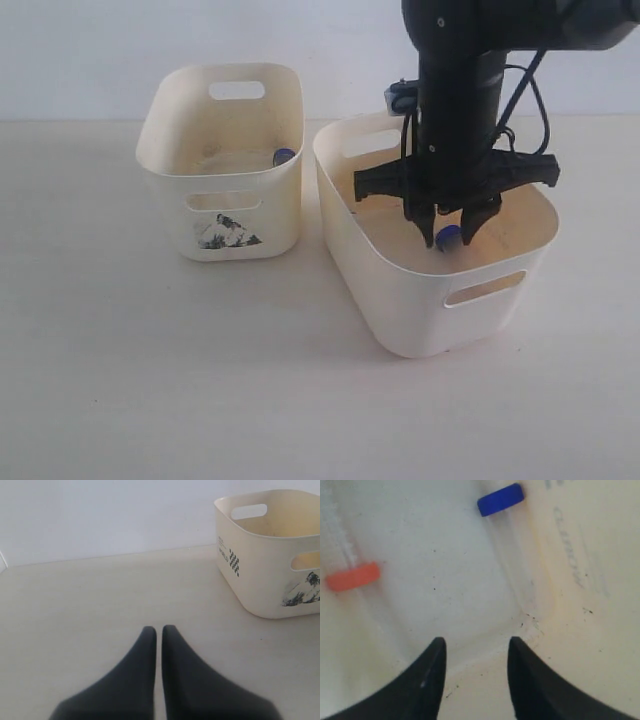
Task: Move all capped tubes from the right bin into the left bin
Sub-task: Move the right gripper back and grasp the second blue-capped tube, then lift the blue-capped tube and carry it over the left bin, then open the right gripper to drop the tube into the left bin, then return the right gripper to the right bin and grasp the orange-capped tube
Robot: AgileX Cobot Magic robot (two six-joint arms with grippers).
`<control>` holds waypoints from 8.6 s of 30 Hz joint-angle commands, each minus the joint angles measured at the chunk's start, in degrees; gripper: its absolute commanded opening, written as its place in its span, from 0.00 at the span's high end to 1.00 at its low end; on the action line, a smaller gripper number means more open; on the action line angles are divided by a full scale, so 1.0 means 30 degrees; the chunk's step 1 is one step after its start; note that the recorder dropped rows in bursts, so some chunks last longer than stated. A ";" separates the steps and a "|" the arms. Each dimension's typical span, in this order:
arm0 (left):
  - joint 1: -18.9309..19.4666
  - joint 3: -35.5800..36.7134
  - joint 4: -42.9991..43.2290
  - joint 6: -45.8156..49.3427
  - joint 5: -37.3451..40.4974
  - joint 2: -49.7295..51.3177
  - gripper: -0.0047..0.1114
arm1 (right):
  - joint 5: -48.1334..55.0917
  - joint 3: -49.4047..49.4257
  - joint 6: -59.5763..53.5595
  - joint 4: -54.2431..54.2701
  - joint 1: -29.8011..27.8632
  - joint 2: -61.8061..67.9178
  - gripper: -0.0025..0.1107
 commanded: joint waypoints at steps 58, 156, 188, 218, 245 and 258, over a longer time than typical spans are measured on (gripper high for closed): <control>0.0022 -0.0075 -0.0128 -0.0221 -0.0286 -0.0037 0.92 | -0.2252 -0.0031 0.1358 -0.4765 0.0152 0.4528 0.43; 0.0022 -0.0075 -0.0128 -0.0221 -0.0286 -0.0037 0.92 | -1.9511 -0.0031 -0.4822 0.2522 0.2447 -0.0939 0.69; 0.0022 -0.0075 -0.0128 -0.0221 -0.0286 -0.0037 0.92 | -0.6375 -0.0031 -1.5529 0.9375 -0.3926 -0.1833 0.79; 0.0022 -0.0075 -0.0128 -0.0221 -0.0286 -0.0037 0.92 | -0.7756 -0.0031 -1.8841 1.6627 -0.4903 0.2818 0.62; 0.0022 -0.0075 -0.0128 -0.0221 -0.0286 -0.0037 0.92 | -0.9536 -0.0031 -1.8059 1.6740 -0.4994 0.5427 0.44; 0.0022 -0.0075 -0.0128 -0.0221 -0.0286 -0.0037 0.92 | -1.0241 -0.0031 -1.5662 1.2782 -0.4311 0.6263 0.44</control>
